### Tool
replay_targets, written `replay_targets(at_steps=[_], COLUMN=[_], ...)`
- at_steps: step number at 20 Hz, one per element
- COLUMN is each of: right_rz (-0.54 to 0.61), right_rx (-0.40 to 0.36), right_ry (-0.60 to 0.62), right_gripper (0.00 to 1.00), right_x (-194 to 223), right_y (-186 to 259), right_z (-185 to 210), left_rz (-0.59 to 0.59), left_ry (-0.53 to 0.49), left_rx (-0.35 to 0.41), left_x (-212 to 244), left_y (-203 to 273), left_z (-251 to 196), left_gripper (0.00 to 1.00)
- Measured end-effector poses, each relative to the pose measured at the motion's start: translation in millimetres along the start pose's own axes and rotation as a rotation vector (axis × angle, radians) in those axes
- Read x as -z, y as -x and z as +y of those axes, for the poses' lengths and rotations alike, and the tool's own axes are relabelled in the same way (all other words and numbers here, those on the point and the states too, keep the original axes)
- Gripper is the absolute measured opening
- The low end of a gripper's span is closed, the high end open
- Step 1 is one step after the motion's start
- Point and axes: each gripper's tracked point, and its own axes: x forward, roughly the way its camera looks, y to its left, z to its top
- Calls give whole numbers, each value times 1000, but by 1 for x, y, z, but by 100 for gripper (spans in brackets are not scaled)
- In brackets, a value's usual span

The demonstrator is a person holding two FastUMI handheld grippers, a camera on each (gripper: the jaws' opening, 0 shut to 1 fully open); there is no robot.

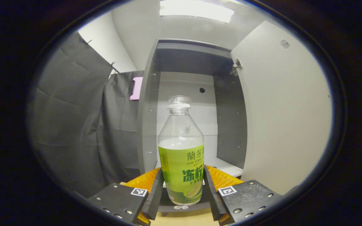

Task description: Open the cabinet door with the right hand, grasp the bottle in the cabinet with the left hand and place it on the coaster, then close the cabinet door with the right hand.

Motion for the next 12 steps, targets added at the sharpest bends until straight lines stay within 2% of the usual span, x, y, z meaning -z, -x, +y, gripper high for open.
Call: replay_targets(at_steps=[1, 2, 3, 9, 10, 12], right_rz=[2, 2, 4, 2, 5, 10], right_rx=[-13, -24, -32, -70, -76, -87], right_ry=[-1, -2, -3, -37, -40, -34], right_gripper=[97, 97, 97, 96, 96, 96], right_x=[2, 3, 4, 5, 6, 9], right_y=[-1, -1, -3, -5, -5, -6], right_z=[2, 3, 4, 4, 5, 6], left_rz=[-3, -2, -2, 15, 20, 33], left_ry=[0, -2, -5, -24, -23, -25], left_rx=[-13, -26, -35, -87, -93, -101], left_x=[3, 6, 10, 39, 46, 65], left_y=[11, 21, 30, 82, 90, 107], left_z=[4, 7, 9, 20, 22, 25], left_gripper=[70, 70, 66, 62, 66, 66])
